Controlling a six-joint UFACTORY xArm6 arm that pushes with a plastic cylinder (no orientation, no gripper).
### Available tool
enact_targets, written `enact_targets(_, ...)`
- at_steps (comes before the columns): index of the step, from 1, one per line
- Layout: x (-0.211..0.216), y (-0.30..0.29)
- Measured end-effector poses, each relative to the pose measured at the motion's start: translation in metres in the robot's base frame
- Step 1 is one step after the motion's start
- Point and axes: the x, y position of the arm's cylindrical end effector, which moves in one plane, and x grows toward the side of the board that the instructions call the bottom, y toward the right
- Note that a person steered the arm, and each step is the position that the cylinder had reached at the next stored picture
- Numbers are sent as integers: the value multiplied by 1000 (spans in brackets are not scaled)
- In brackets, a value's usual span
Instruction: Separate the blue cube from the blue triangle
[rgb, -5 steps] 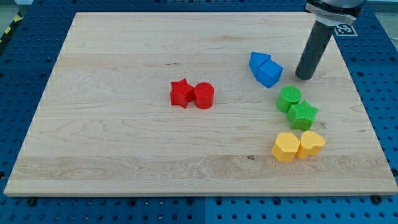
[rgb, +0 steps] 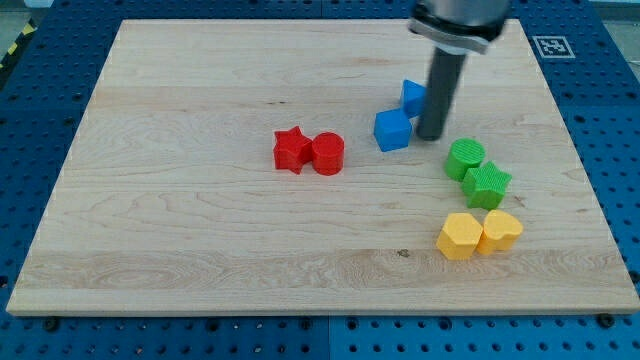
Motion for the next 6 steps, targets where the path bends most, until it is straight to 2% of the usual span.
enact_targets(1, 7, 7)
enact_targets(3, 1, -70)
enact_targets(4, -19, -85)
enact_targets(5, -21, -89)
enact_targets(6, -21, -118)
